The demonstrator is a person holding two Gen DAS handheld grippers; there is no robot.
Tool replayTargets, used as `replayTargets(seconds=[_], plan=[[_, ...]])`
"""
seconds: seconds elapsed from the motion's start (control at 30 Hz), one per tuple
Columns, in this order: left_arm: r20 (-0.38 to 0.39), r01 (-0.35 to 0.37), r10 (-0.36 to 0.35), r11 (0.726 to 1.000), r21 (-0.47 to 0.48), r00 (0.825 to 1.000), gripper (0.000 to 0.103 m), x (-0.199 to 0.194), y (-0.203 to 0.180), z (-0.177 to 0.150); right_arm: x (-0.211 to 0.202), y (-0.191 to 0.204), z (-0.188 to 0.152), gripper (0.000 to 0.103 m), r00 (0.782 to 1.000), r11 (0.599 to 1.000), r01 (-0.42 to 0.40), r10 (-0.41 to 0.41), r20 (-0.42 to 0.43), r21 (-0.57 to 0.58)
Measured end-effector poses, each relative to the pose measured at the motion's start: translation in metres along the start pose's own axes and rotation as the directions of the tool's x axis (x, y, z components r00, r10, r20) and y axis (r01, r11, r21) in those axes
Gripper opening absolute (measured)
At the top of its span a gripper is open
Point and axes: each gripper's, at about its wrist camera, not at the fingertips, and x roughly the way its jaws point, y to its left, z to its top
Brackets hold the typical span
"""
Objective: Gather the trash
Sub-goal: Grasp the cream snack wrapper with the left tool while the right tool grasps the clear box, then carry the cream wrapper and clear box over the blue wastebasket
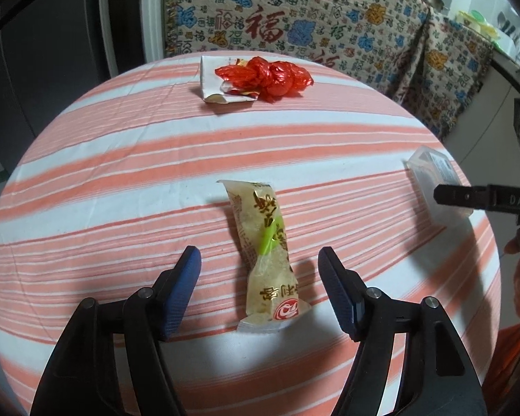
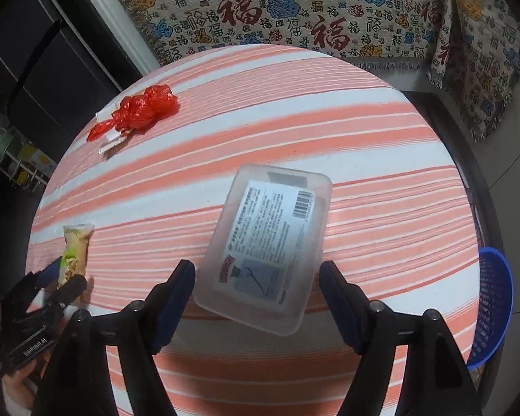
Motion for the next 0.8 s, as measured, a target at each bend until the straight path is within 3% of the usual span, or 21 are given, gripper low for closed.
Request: replayTargets(seconds=[0.13, 0.23, 0.27, 0.3, 0.33, 0.43, 0.6, 0.8], plan=[[0.005, 0.014, -0.014, 1.0, 0.0, 1.0, 0.072, -0.002, 0.001, 0.001, -0.005, -0.005, 0.001, 0.076, 0.999, 0.998, -0.045, 0.046, -0.018, 0.052], [0.01, 0.004, -0.004, 1.0, -0.009, 1.0, 0.068, 0.001, 0.002, 0.005, -0.005, -0.009, 0.007, 0.078, 1.0, 0.996, -0.03, 0.03, -0.001, 0.089], [0.012, -0.001, 0.001, 1.0, -0.006, 1.0, 0.06, 0.002, 0.002, 0.005, -0.003, -0.009, 0.009, 0.077, 1.0, 0.995, -0.026, 0.027, 0.0, 0.093], [0.009, -0.002, 0.002, 1.0, 0.0, 1.0, 0.029, 0.003, 0.001, 0.005, 0.002, -0.007, 0.011, 0.077, 1.0, 0.996, -0.018, 0.018, -0.005, 0.093], [0.008, 0.003, -0.003, 1.0, 0.007, 1.0, 0.019, 0.004, 0.0, 0.005, 0.005, -0.004, 0.011, 0.071, 1.0, 0.997, 0.007, -0.006, -0.014, 0.083], [0.024, 0.017, -0.017, 1.0, 0.011, 1.0, 0.017, 0.0, -0.001, 0.003, -0.005, 0.005, 0.006, 0.07, 0.997, 0.998, 0.054, -0.055, 0.054, 0.027], [0.071, 0.081, -0.082, 0.996, 0.021, 0.994, 0.016, -0.02, -0.022, 0.005, -0.042, 0.002, -0.01, 0.069, 0.988, 0.998, 0.043, -0.036, 0.15, -0.049], [0.083, 0.158, -0.164, 0.985, 0.075, 0.983, 0.016, -0.027, -0.08, 0.01, -0.087, -0.045, -0.025, 0.065, 0.978, 0.998, 0.034, -0.023, 0.206, -0.05]])
